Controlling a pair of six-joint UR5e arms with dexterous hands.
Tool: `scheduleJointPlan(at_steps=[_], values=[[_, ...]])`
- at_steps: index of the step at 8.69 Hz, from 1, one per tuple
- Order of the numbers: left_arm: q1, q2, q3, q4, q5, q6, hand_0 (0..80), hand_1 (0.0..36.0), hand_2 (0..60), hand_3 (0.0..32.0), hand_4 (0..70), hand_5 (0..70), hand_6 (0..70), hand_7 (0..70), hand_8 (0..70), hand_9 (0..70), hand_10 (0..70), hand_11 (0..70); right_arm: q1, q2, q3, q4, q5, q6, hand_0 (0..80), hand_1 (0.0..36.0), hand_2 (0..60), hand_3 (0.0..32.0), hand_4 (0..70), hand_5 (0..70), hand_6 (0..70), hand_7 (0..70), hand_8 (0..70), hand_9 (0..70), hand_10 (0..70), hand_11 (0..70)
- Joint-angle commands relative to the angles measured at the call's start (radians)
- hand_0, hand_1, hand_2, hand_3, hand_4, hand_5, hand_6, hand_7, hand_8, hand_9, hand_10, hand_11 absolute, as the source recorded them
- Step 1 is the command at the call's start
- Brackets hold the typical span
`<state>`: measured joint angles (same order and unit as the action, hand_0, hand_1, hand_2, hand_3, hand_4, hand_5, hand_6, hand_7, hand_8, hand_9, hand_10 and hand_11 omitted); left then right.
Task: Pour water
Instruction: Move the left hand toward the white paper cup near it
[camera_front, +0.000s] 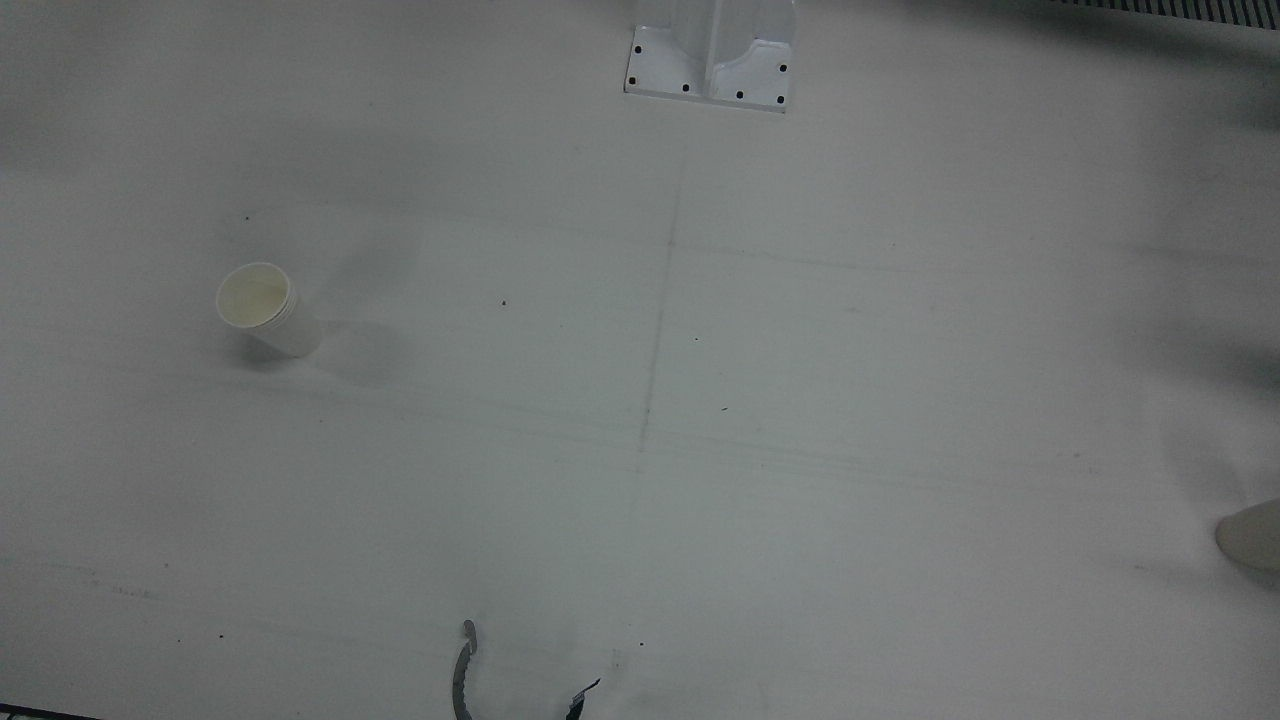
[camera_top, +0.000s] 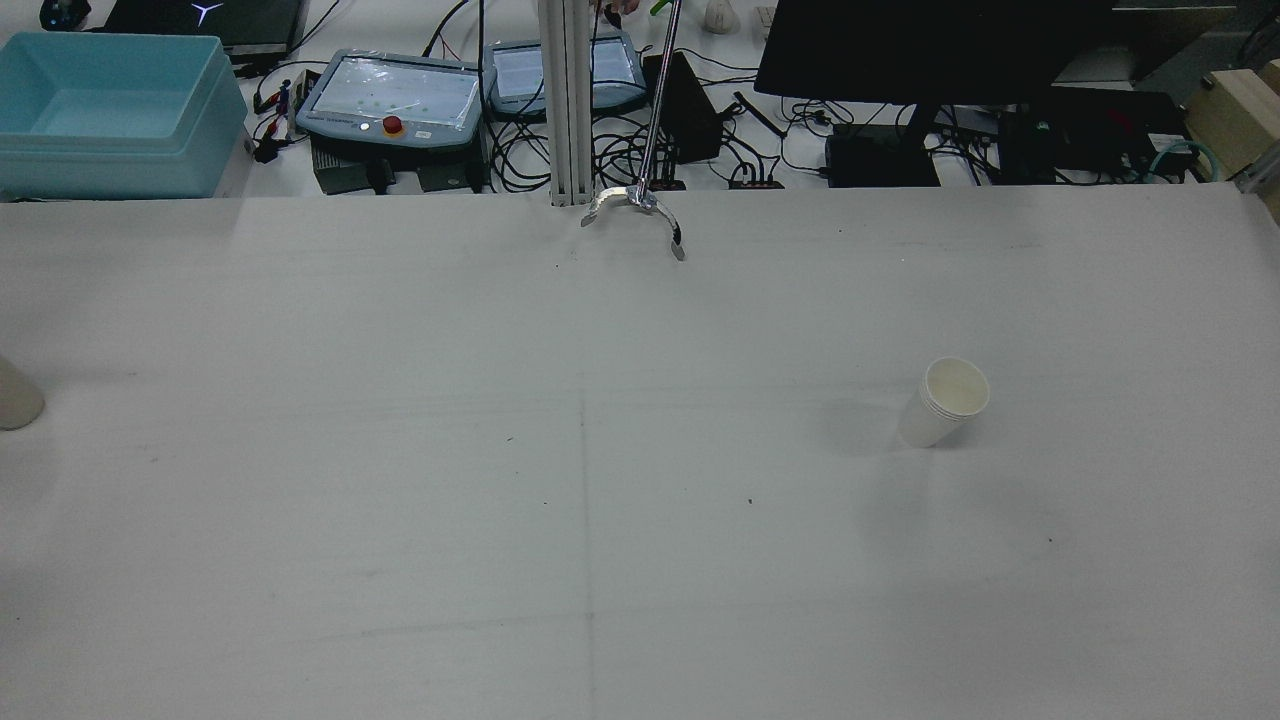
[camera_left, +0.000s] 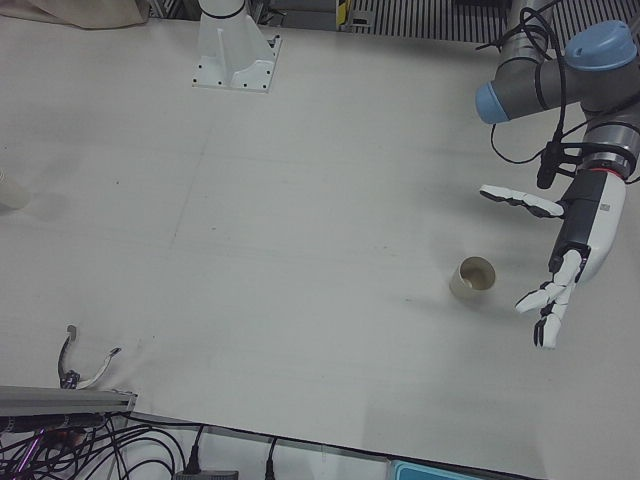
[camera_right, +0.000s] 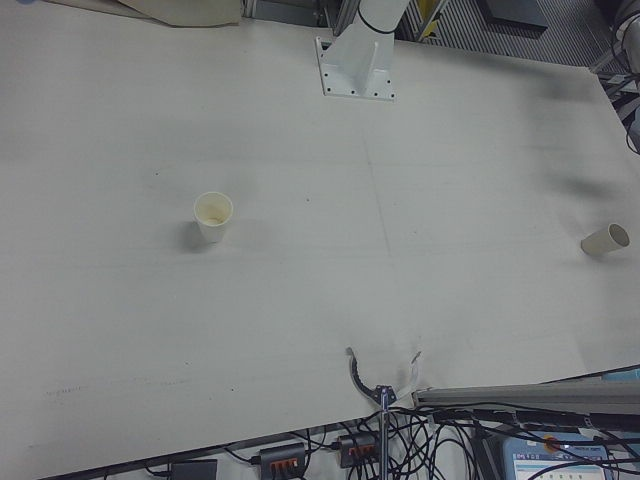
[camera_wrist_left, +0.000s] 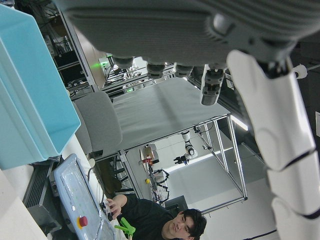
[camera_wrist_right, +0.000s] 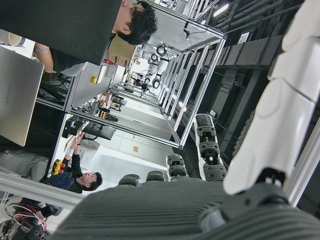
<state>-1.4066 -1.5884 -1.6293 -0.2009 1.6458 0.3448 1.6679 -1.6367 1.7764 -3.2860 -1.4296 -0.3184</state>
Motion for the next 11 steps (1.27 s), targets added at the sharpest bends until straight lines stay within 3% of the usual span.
scheduleJointPlan(at_steps=[1,4,6,7,9,11], values=[[0.017,0.138,-0.018,-0.122,-0.02,0.098,48.9,12.8,10.3,11.2,9.3,11.4,0.0,2.5,3.3,4.8,0.0,0.0,0.004,-0.002,-0.018,0.0,0.001,-0.001,51.3,10.6,0.0,0.0,16.0,11.9,5.1,10.8,0.0,0.7,0.0,0.0],[0.066,0.137,0.173,-0.268,-0.021,0.132,48.7,11.2,6.5,9.0,11.2,14.3,0.0,4.0,3.6,5.5,0.0,0.0,-0.007,0.0,-0.018,0.0,0.001,-0.001,51.1,10.5,0.0,0.0,16.3,12.4,5.8,12.1,0.1,1.0,0.0,0.0],[0.078,0.139,0.239,-0.347,-0.018,0.225,48.6,11.6,8.5,10.2,10.5,12.9,0.0,3.6,3.5,5.1,0.0,0.0,-0.016,0.0,-0.02,0.0,0.001,-0.001,51.2,10.6,0.0,0.0,16.6,12.6,6.4,13.3,0.2,1.2,0.0,0.0],[0.106,0.131,0.294,-0.382,-0.02,0.227,48.2,11.8,10.8,10.6,10.3,12.6,0.0,3.5,3.3,4.9,0.0,0.0,-0.016,0.0,-0.018,0.0,0.0,-0.001,51.2,10.5,0.0,0.0,16.6,12.8,6.6,13.8,0.3,1.3,0.0,0.0],[0.158,0.099,0.405,-0.44,-0.021,0.25,48.1,10.7,7.7,10.2,10.7,12.8,0.0,3.8,3.1,4.8,0.0,0.0,-0.005,-0.003,-0.014,0.0,0.0,-0.001,51.1,10.5,0.0,0.0,16.6,12.8,6.6,13.8,0.3,1.3,0.0,0.0],[0.173,0.096,0.431,-0.45,-0.021,0.279,48.5,10.4,4.9,10.0,11.0,12.9,0.0,4.3,3.2,4.9,0.0,0.0,-0.002,-0.005,-0.011,0.0,0.0,-0.001,51.0,10.5,0.0,0.0,16.4,12.9,6.5,14.0,0.3,1.4,0.0,0.0]])
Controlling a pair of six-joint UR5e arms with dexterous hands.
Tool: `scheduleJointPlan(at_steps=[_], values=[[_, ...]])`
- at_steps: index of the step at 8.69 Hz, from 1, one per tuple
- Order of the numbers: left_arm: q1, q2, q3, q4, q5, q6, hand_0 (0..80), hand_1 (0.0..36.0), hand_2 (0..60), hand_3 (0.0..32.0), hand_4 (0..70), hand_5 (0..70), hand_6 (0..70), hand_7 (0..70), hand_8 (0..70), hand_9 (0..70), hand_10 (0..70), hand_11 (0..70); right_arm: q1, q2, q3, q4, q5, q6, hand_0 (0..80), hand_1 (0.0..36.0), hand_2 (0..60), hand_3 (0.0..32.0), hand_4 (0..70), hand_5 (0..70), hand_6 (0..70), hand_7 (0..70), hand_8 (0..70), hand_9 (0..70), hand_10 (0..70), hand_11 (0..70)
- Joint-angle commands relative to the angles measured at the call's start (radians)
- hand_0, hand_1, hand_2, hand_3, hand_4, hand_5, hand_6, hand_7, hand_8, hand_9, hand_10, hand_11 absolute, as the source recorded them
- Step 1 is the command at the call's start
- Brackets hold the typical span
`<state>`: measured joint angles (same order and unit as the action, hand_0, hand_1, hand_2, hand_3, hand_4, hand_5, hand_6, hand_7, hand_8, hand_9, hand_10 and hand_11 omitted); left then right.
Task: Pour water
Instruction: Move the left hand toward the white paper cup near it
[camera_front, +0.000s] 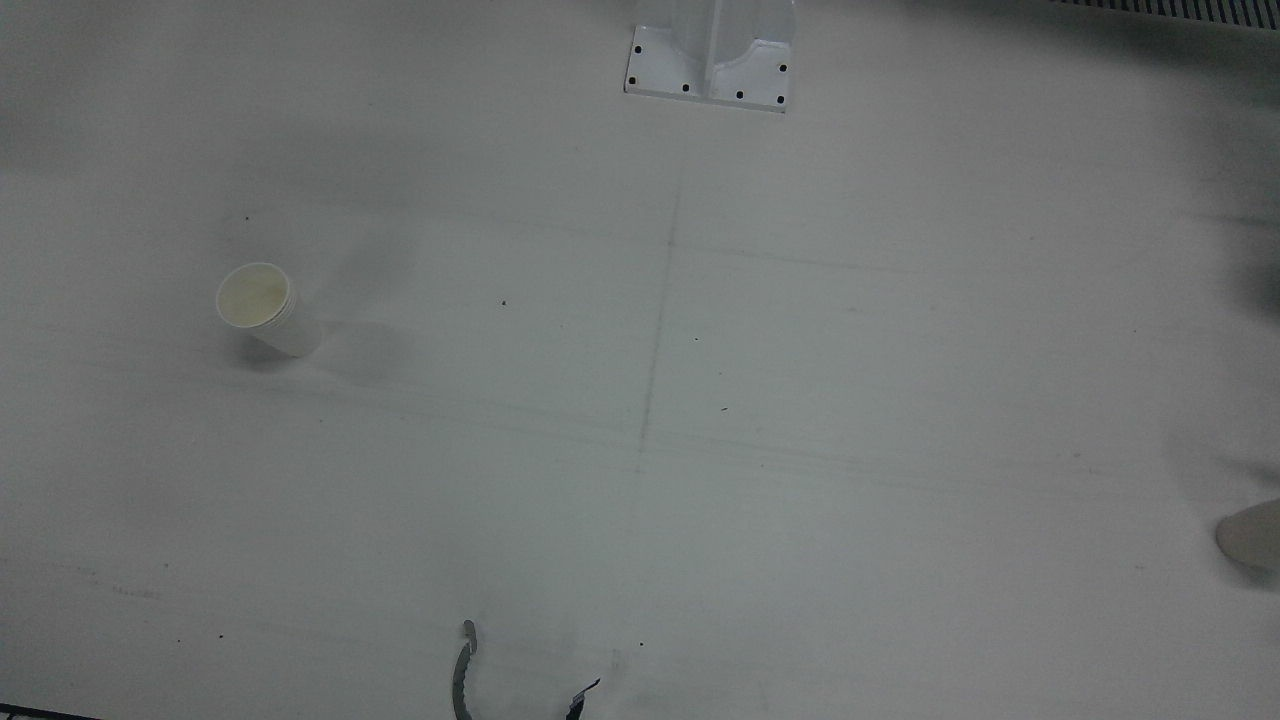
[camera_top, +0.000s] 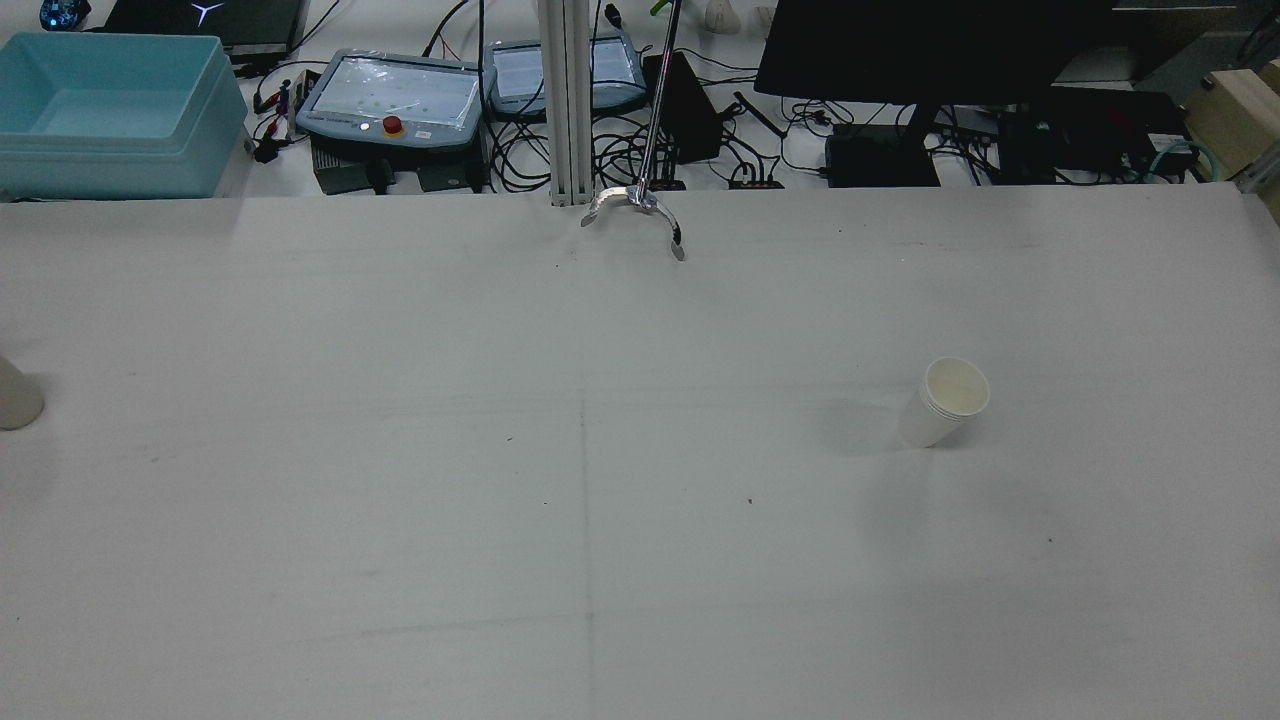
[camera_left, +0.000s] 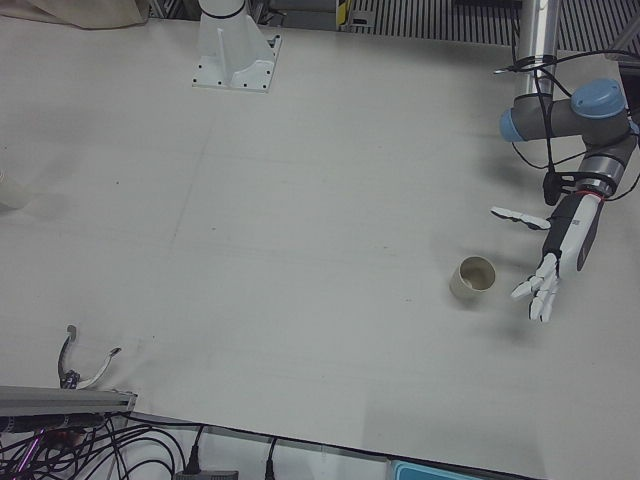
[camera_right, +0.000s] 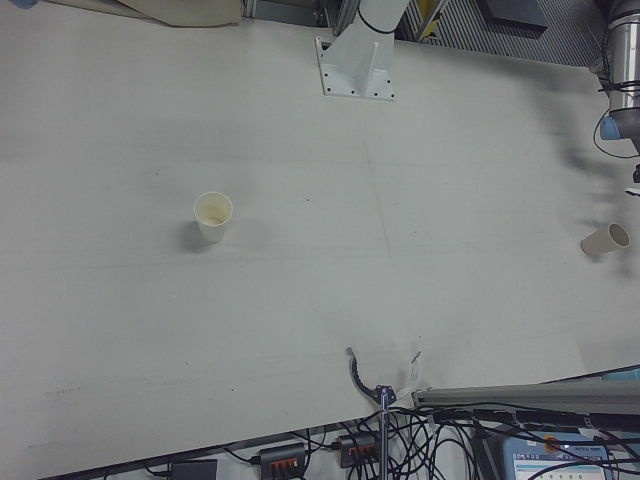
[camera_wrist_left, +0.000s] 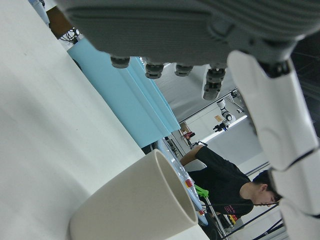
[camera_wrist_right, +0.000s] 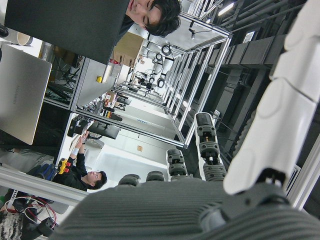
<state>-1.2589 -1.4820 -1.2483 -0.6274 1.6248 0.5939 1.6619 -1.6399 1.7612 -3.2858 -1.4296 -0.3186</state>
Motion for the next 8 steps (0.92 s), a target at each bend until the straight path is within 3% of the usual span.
scheduleJointPlan(at_steps=[1,4,8], values=[[0.026,-0.036,0.072,-0.023,-0.002,0.03,48.5,10.3,3.8,9.8,11.0,13.4,0.0,4.2,3.3,5.0,0.0,0.0,0.006,-0.001,0.007,0.0,-0.002,0.0,51.1,10.5,0.0,0.0,16.5,13.0,6.5,14.0,0.3,1.4,0.0,0.0],[0.027,-0.081,0.11,-0.044,-0.029,0.084,49.3,11.0,2.9,10.0,10.7,13.1,0.0,4.1,3.4,5.1,0.0,0.4,0.012,-0.003,0.014,-0.003,-0.011,0.0,51.2,10.5,0.0,0.0,17.0,13.3,6.9,14.5,0.3,1.5,0.0,0.0],[0.121,-0.081,0.11,-0.058,-0.095,0.093,49.6,11.2,1.9,10.4,10.0,13.0,0.0,3.9,3.3,4.9,0.0,0.4,-0.001,-0.001,0.009,-0.003,-0.015,-0.005,51.4,10.8,0.0,0.0,17.8,13.9,7.7,16.3,0.5,1.8,0.0,0.0]])
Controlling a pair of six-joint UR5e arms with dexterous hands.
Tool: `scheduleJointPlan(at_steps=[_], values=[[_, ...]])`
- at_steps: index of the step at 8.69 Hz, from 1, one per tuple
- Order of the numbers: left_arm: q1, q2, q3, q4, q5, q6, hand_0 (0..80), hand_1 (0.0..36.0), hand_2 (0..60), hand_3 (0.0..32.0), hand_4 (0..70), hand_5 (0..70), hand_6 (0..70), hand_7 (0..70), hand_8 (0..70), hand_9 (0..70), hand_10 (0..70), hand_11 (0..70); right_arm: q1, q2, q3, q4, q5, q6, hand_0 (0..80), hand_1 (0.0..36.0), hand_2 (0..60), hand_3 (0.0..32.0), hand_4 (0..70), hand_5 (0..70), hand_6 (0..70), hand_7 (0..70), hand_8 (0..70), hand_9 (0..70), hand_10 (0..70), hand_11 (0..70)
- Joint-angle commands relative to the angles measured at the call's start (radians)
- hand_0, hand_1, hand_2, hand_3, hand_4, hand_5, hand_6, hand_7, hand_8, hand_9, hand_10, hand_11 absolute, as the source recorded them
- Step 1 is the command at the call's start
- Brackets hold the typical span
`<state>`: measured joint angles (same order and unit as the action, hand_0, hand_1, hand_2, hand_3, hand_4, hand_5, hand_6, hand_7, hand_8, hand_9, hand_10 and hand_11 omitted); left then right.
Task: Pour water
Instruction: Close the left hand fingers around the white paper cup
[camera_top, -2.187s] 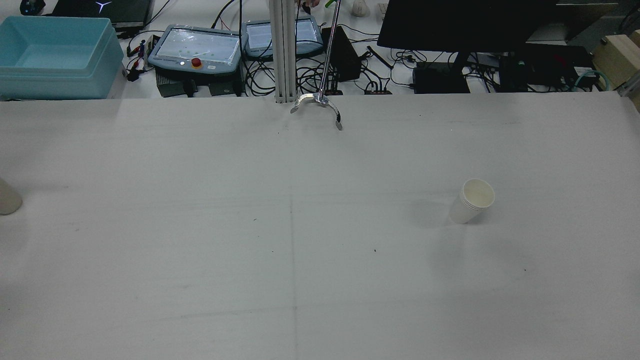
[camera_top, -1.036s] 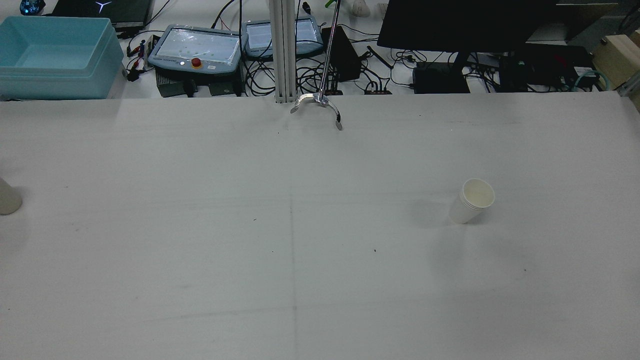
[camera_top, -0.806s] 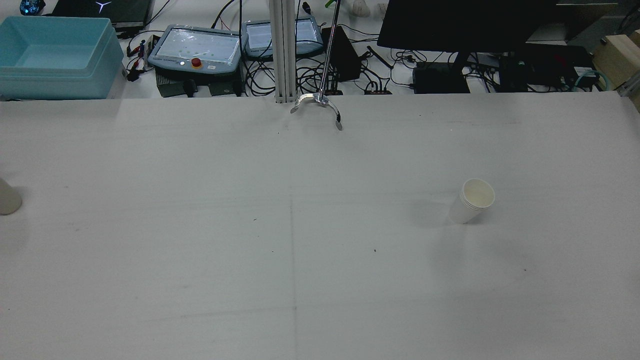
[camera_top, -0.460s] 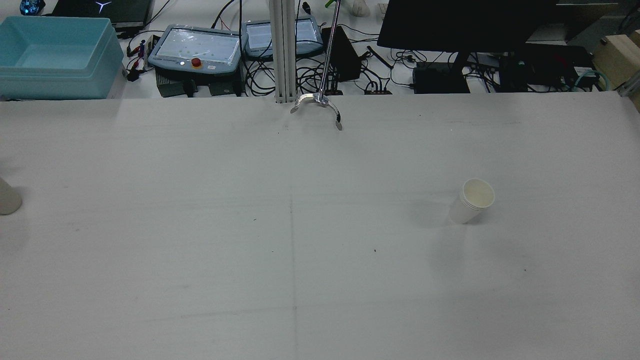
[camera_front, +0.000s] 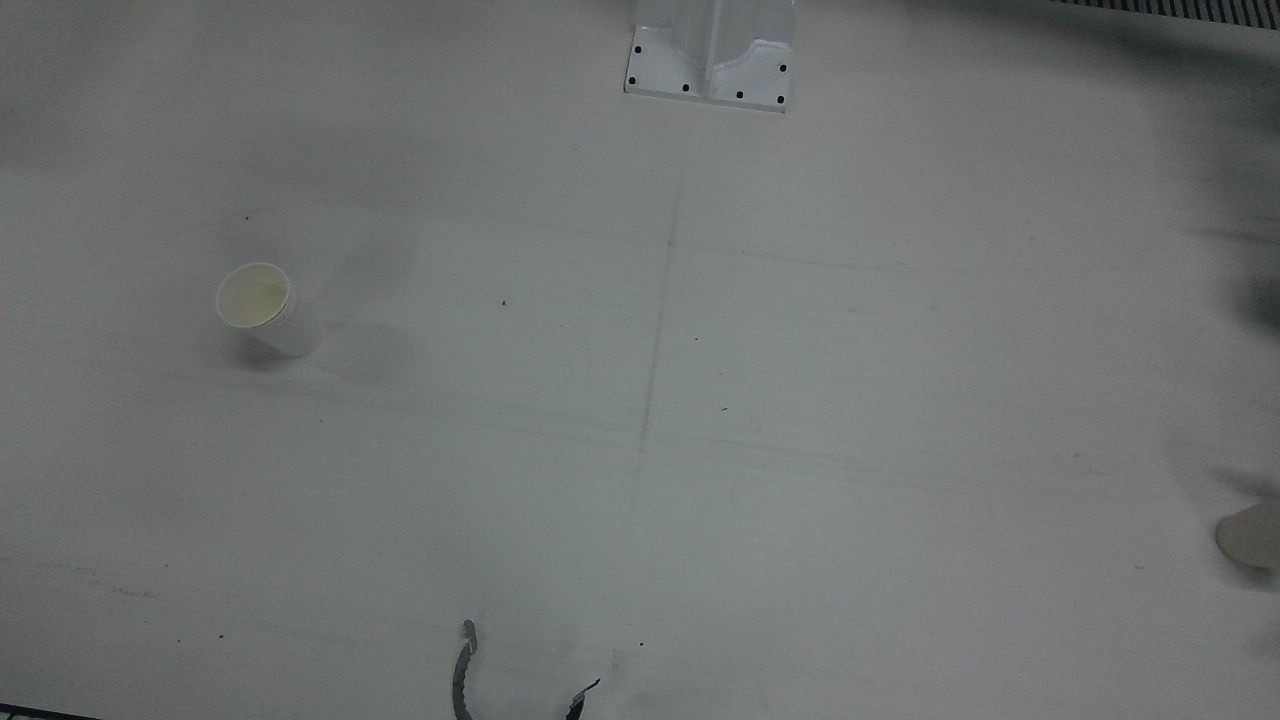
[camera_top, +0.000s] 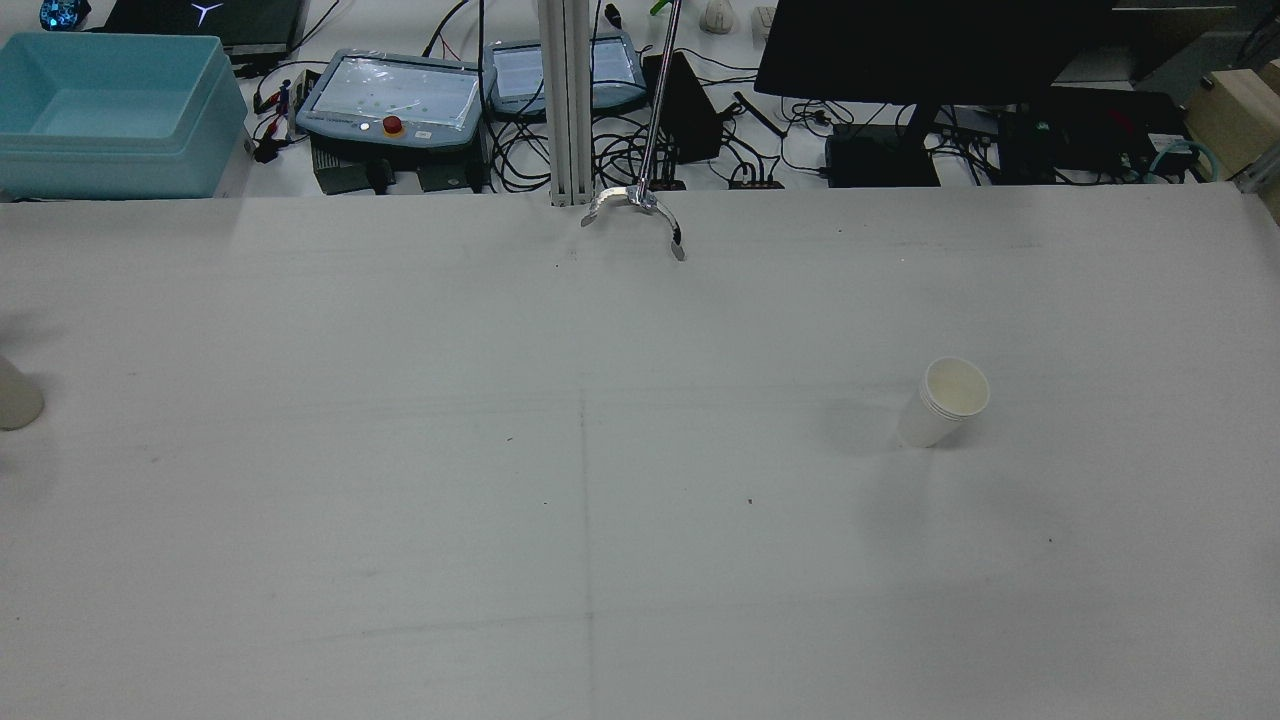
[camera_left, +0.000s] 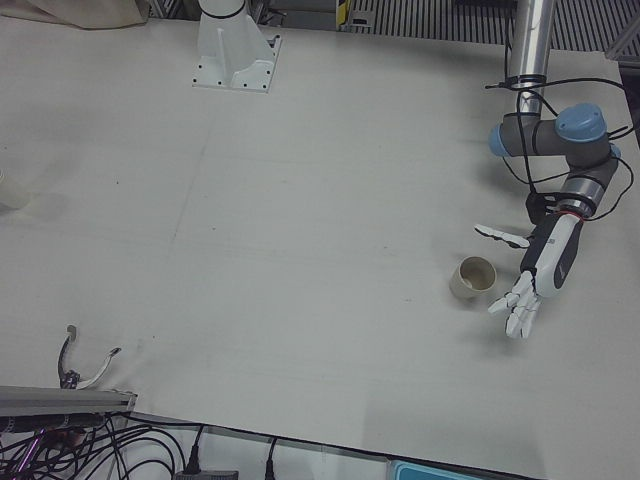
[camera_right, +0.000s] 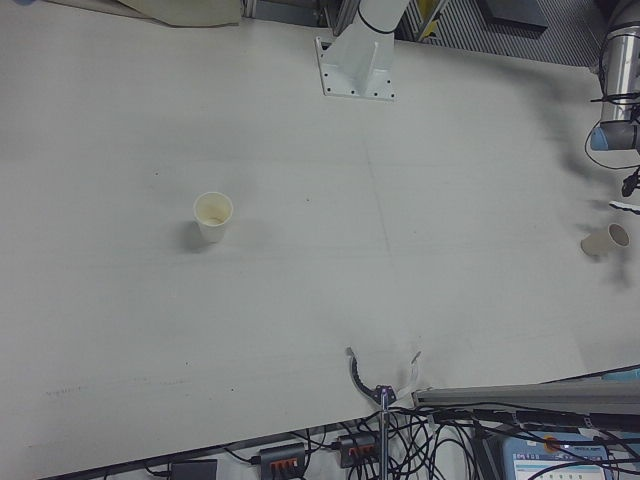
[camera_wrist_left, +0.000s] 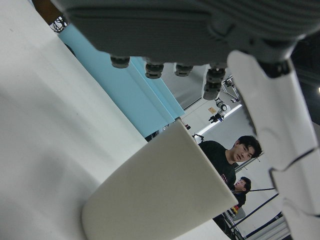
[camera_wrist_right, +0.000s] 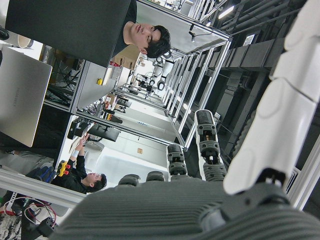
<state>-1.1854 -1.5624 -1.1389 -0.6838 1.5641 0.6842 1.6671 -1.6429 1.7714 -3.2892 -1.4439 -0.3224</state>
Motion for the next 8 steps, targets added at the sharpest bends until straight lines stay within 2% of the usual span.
scheduleJointPlan(at_steps=[1,5,6,8], values=[[0.047,-0.002,0.004,-0.002,-0.036,0.005,49.5,11.2,2.2,10.4,10.0,13.0,0.0,4.0,3.4,5.0,0.0,0.3,-0.009,0.001,-0.001,0.0,-0.001,-0.001,51.4,10.8,0.0,0.0,17.7,13.9,7.7,16.3,0.5,1.8,0.0,0.0],[0.064,-0.016,0.011,0.009,-0.076,0.005,50.0,12.3,5.2,9.6,10.7,15.0,0.0,4.5,3.3,4.9,0.0,1.3,-0.027,0.005,-0.003,0.0,-0.001,-0.001,51.4,10.9,0.0,0.0,18.3,14.3,8.4,17.6,0.6,2.1,0.0,0.0],[0.064,-0.022,0.043,0.006,-0.079,0.003,50.0,12.7,6.2,9.4,10.9,14.9,0.0,4.8,3.3,5.0,0.0,1.6,-0.03,0.005,-0.003,0.0,-0.001,-0.001,51.4,11.0,0.0,0.0,18.4,14.6,8.7,18.1,0.7,2.2,0.0,0.0],[0.067,-0.027,0.05,0.003,-0.079,0.003,49.9,11.8,3.6,9.6,10.8,14.4,0.0,4.5,3.4,5.1,0.0,1.5,-0.043,0.006,-0.004,0.0,-0.001,-0.001,51.4,11.0,0.0,0.0,18.4,14.7,8.6,17.7,0.7,2.1,0.0,0.0]])
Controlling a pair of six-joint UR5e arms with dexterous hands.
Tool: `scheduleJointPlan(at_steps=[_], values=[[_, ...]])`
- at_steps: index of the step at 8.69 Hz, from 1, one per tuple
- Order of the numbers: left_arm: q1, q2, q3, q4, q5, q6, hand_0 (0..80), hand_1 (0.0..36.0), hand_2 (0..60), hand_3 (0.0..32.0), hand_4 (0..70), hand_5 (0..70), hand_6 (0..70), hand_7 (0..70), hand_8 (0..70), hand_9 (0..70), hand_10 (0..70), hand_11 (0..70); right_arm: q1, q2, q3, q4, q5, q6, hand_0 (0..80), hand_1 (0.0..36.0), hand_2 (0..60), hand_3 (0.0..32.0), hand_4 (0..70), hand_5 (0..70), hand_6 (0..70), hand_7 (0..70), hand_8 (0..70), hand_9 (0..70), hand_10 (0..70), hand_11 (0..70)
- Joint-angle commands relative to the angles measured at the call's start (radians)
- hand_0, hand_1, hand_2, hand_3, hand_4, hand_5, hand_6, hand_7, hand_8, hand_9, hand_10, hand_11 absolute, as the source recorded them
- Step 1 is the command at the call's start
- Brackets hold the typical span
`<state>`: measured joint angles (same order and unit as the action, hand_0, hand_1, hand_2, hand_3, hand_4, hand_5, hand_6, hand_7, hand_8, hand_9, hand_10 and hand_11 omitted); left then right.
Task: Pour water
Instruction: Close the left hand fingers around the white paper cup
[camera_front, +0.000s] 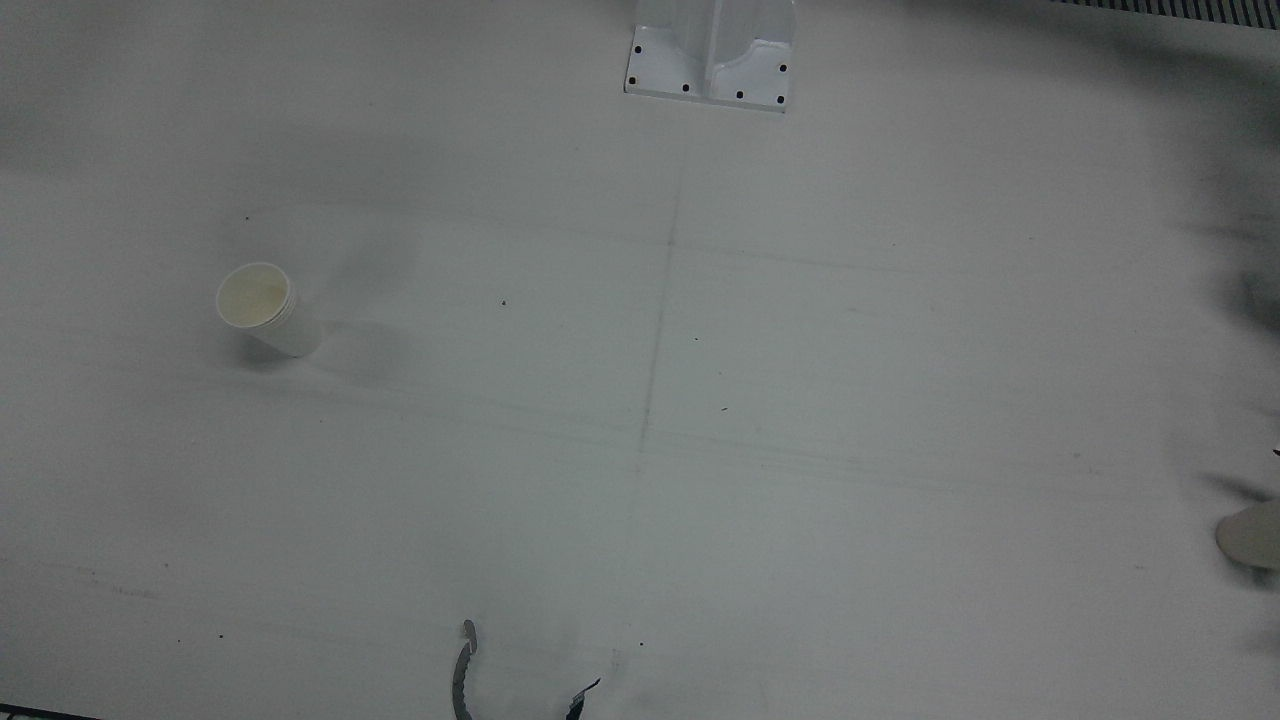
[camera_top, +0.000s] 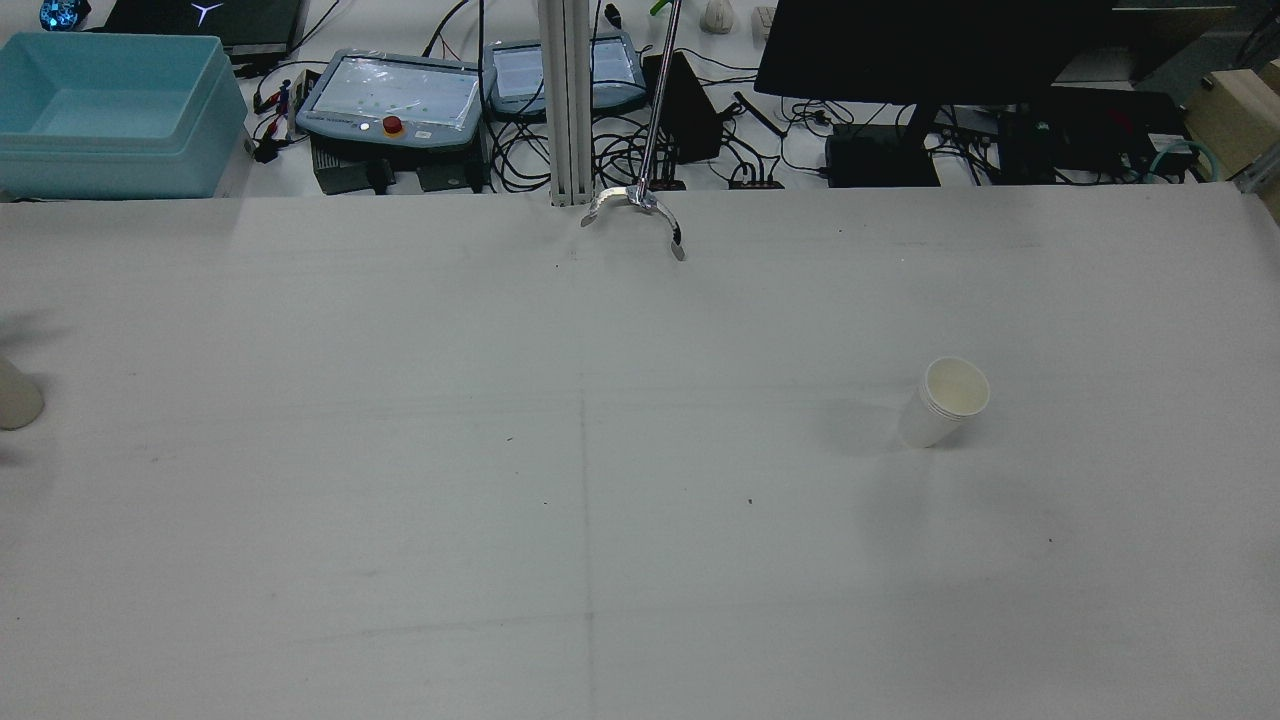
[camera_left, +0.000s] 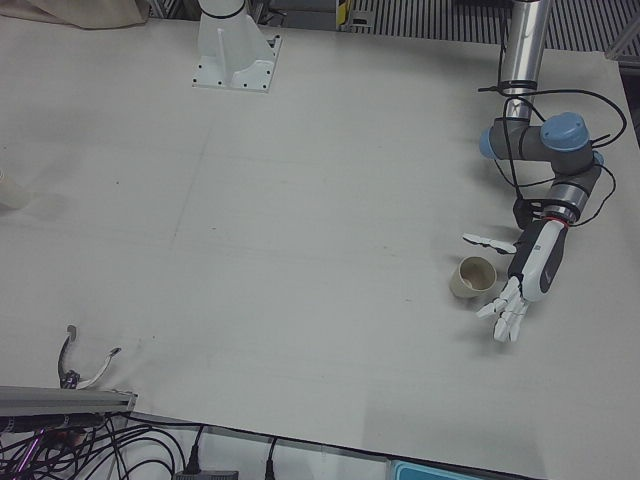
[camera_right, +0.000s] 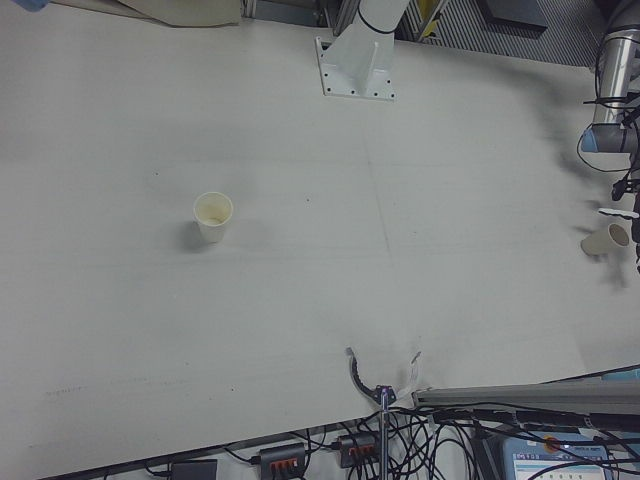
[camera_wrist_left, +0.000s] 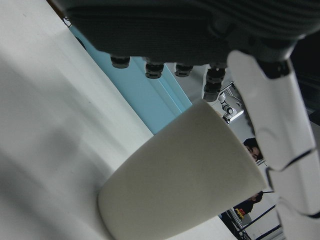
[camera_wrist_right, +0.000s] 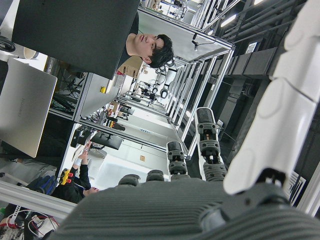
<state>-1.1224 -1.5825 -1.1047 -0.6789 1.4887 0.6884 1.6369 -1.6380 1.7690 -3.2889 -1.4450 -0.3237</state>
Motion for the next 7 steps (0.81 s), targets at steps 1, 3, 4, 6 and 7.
scheduleJointPlan(at_steps=[1,3,4,6,7], values=[[0.006,-0.008,0.016,-0.002,-0.007,0.0,49.9,11.8,2.9,9.8,10.6,14.2,0.0,4.5,3.3,4.9,0.0,1.3,-0.021,0.003,-0.003,0.0,0.0,0.0,51.4,11.0,0.0,0.0,18.3,14.7,8.6,17.8,0.7,2.1,0.0,0.0],[0.009,-0.01,0.016,-0.002,-0.014,0.002,50.2,11.8,1.9,9.8,10.7,14.6,0.0,4.5,3.3,5.0,0.0,1.2,-0.037,0.003,-0.005,0.0,0.0,0.0,51.5,10.9,0.0,0.0,18.4,14.6,8.6,17.9,0.7,2.1,0.0,0.0],[0.033,-0.011,0.016,-0.002,-0.033,0.006,50.5,11.8,1.3,9.6,10.8,14.9,0.0,4.6,3.4,5.2,0.0,1.2,-0.04,0.003,-0.006,0.0,0.0,0.0,51.5,11.0,0.0,0.0,18.4,14.6,8.6,18.0,0.7,2.2,0.0,0.0],[0.044,-0.019,0.014,-0.001,-0.038,0.007,50.5,11.9,1.4,9.0,11.3,15.9,0.2,4.8,3.6,5.3,0.0,1.2,-0.042,0.001,-0.008,0.0,0.0,0.0,51.4,11.1,0.0,0.0,18.3,14.8,8.6,17.8,0.7,2.1,0.0,0.0],[0.046,-0.022,0.014,0.001,-0.038,0.005,50.7,12.0,1.4,9.0,11.4,16.2,0.4,5.0,3.6,5.4,0.0,1.3,-0.04,0.003,-0.008,0.0,0.0,0.0,51.5,11.1,0.0,0.0,18.3,14.7,8.6,18.0,0.7,2.1,0.0,0.0]])
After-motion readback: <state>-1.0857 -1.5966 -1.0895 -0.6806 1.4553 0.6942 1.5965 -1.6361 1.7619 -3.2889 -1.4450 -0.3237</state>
